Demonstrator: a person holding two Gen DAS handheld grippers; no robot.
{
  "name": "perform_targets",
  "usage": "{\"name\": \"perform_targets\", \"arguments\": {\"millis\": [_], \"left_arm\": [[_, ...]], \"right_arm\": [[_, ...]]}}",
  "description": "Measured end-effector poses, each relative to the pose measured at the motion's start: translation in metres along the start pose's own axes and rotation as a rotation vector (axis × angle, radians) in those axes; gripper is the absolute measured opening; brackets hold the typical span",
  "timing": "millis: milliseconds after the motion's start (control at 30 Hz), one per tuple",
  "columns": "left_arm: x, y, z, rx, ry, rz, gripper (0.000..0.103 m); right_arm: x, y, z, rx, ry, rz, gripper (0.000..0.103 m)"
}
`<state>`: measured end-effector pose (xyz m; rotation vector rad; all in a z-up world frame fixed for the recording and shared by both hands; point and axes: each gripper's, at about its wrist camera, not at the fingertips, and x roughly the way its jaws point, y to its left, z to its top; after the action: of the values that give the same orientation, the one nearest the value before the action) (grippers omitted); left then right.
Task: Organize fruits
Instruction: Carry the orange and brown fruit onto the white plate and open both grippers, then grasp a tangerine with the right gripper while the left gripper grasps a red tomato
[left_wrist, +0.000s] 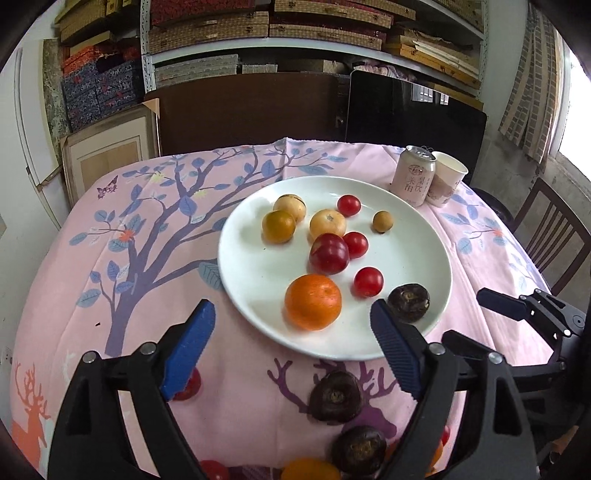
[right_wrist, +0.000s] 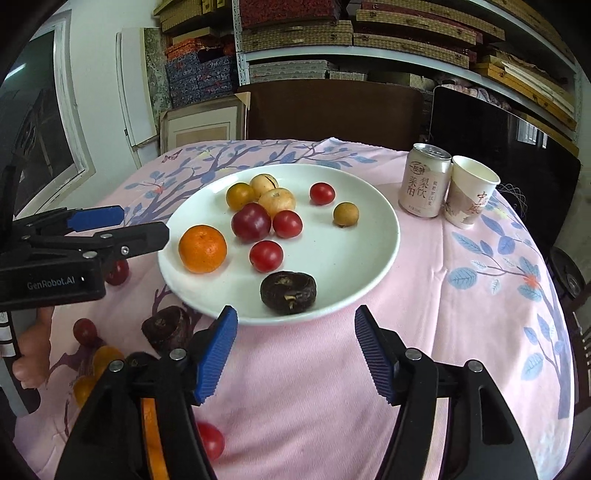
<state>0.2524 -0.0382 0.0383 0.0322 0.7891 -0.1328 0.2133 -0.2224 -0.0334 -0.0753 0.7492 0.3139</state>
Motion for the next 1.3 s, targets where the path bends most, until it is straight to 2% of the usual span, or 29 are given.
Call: {"name": "perform_targets", "arguments": {"millis": [267,467,633,833,967,1033,1067,1100,1133,1300], "left_arm": [[-0.045,0.020,-0.045,-0.016,-0.008,0.039,0.087],[-0.067,0.037,-0.077,-0.044,0.009,0.049,0.089],[-0.078,0.050,-0.100,-0.058,0.019,0.059,0.089],[-0.085,0.068,-0.117,-0.070,0.034,0.065,0.090],[-0.084,0.076,-0.125,-0.077,0.046,0.068,0.089],[-0.080,0.080,-0.128,-0.079,0.056,0.071,0.090],[-0.078,0.081,-0.129,-0.080,0.061,0.073,0.089],[-0.075,0.082,-0.130,-0.080,0.068,0.078,0.090],[-0.072,0.083,-0.131,-0.080,0.077,0.084,0.090],[-0.061,0.079,-0.130,-0.068,0.092,0.098,0.089]], "right_arm": [[-0.045,0.007,-0.033,0.017,-0.007,0.016,0.072],[-0.065,0.025,-0.060,0.030,0.012,0.068,0.074],[-0.065,0.052,-0.079,-0.005,0.052,0.095,0.074],[-0.046,0.078,-0.089,-0.038,0.114,0.108,0.074],[-0.028,0.090,-0.089,-0.061,0.150,0.081,0.063],[-0.020,0.092,-0.089,-0.062,0.160,0.079,0.062],[-0.018,0.093,-0.089,-0.070,0.160,0.068,0.058],[-0.017,0.096,-0.089,-0.086,0.150,0.046,0.044],[-0.016,0.096,-0.089,-0.098,0.142,0.035,0.038],[-0.020,0.084,-0.089,-0.035,0.124,0.094,0.038]]}}
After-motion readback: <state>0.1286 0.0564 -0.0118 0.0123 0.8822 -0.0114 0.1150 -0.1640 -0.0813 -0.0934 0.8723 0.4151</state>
